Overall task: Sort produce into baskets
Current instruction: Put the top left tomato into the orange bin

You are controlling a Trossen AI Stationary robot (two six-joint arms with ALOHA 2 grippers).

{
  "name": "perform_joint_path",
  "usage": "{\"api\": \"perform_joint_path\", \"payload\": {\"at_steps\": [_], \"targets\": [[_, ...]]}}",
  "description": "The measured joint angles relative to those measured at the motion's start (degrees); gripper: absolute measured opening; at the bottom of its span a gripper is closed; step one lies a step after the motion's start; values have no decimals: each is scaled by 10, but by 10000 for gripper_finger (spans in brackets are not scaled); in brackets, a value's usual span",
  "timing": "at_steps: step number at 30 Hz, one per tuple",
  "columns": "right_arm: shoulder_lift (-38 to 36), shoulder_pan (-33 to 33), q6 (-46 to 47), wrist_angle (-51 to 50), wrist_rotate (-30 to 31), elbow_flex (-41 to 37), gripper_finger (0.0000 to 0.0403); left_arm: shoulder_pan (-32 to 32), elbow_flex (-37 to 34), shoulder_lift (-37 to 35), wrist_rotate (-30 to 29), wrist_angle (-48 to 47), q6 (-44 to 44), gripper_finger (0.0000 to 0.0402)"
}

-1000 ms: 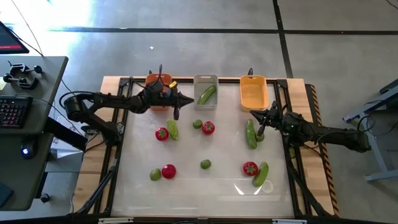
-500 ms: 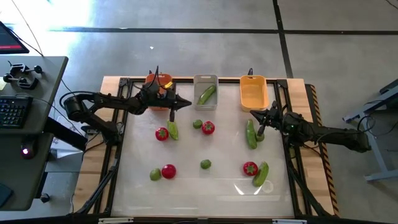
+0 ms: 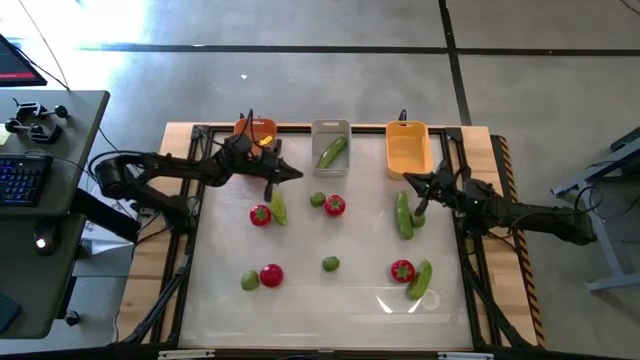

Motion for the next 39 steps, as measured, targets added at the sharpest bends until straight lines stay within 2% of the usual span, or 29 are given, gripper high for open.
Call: {"api": "perform_joint_path", "payload": {"at_steps": [6, 13, 17, 22, 26, 29, 33, 36, 39], "targets": [[2, 0, 1, 13, -38, 0, 0, 0, 0, -28, -1, -68, 32, 0], [67, 0, 0, 121, -48, 1, 13, 2, 0, -28, -16, -30, 12, 0], [146, 0, 11, 123, -38, 38, 16, 9, 0, -21, -12, 15, -22, 0], [276, 0, -4, 119, -26, 126, 16, 12, 0, 0, -12, 66, -30, 0], [366, 0, -36, 115, -26, 196, 16, 16, 0, 1, -6, 51, -18, 0], [417, -3, -53, 94, -30, 239, 16, 21, 3, -9, 18, -23, 14, 0], [471, -19, -55, 81, -57, 275, 16, 20, 37, -37, 21, -209, 56, 0], [500, -30, -58, 84, -92, 282, 16, 3, 70, -64, -20, -345, 82, 0], [518, -39, -68, 96, -120, 282, 16, -37, 102, -88, -84, -452, 100, 0]]}}
